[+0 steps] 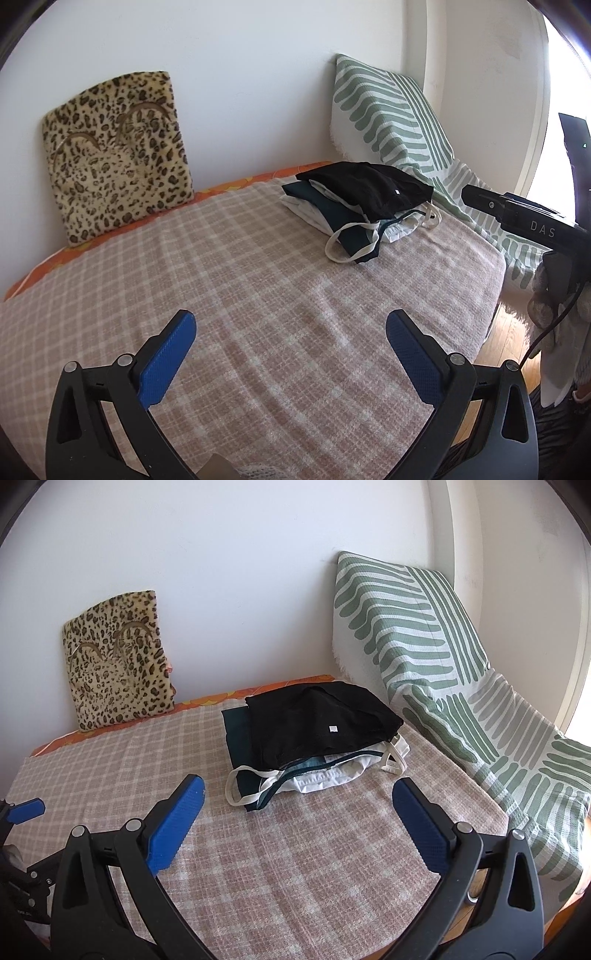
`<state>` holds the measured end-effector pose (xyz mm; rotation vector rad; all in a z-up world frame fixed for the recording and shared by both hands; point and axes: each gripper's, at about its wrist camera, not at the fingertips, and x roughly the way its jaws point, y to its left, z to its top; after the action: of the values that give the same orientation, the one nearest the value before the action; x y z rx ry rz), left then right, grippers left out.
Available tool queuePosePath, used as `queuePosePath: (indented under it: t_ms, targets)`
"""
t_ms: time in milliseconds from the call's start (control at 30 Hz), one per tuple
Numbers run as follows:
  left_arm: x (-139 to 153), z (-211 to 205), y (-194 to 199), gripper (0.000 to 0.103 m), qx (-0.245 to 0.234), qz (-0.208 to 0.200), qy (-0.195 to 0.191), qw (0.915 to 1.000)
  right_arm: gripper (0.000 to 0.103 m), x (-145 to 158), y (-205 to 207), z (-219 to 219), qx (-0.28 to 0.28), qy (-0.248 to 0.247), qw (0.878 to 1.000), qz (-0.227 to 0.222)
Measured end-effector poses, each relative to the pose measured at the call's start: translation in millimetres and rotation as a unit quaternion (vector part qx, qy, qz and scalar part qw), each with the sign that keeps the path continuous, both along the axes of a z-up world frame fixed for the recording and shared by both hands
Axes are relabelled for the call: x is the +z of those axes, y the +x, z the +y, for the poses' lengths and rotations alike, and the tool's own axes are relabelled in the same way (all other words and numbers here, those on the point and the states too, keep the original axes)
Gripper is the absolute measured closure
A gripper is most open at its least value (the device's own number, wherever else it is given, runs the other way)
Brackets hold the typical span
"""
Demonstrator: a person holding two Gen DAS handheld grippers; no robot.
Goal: Fold small clothes
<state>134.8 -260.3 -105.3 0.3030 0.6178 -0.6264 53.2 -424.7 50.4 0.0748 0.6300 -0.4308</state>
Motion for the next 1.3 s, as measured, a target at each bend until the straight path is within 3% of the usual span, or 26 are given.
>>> queuePosePath:
  t_ms: [1300]
  targets:
    - [2.9,0.5,-5.7,0.001,-0.001,-0.015,0.0,0.9999,0.0,-0.5,1.9,4.5,0.008,0.002,1.0,-0.002]
